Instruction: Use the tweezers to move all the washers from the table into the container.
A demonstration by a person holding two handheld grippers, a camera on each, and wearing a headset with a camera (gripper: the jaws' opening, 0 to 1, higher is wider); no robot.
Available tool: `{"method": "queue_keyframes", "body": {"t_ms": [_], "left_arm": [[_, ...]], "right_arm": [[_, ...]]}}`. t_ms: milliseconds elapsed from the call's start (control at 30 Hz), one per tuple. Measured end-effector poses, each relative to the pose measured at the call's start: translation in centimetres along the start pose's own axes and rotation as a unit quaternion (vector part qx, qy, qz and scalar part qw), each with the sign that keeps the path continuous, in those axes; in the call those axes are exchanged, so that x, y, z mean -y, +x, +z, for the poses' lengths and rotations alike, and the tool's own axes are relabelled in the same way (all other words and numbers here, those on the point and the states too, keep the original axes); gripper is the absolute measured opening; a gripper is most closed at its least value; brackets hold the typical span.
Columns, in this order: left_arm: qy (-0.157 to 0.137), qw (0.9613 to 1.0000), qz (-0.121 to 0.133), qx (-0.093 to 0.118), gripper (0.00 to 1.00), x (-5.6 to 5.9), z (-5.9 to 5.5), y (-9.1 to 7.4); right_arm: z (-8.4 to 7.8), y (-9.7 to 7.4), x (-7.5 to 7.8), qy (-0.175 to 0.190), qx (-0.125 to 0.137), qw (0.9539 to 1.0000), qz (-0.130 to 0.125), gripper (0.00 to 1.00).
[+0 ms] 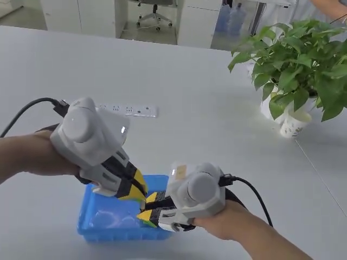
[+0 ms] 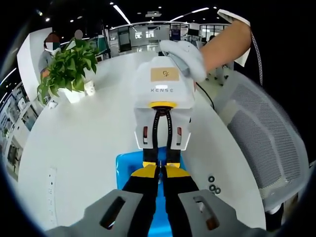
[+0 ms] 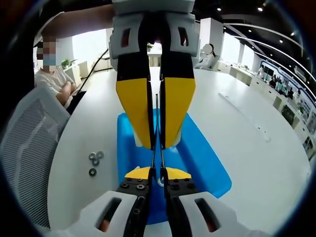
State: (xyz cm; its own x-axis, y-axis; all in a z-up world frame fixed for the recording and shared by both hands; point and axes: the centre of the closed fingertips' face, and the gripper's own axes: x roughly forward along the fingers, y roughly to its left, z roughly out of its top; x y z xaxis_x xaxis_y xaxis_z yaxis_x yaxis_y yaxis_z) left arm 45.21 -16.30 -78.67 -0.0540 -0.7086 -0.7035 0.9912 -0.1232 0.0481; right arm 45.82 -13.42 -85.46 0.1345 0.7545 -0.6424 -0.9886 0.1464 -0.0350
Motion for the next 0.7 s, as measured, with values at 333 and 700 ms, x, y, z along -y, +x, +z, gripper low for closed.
{"method": "queue_keyframes", "body": {"t_ms": [333,700], "left_arm": [[0.000,1.0000,0.005,0.002,0.07,0.1,0.5,-1.1],[-0.001,1.0000,0.007,0.005,0.07,0.9,1.5,-2.3]], "right_arm": [[1.2,-0.7,-0.2,-0.009,0.011,0.9999,-0.006,0.10],[2.4,-1.6,-1.0,-0.021,0.017,0.9995,-0.015,0.10]]}}
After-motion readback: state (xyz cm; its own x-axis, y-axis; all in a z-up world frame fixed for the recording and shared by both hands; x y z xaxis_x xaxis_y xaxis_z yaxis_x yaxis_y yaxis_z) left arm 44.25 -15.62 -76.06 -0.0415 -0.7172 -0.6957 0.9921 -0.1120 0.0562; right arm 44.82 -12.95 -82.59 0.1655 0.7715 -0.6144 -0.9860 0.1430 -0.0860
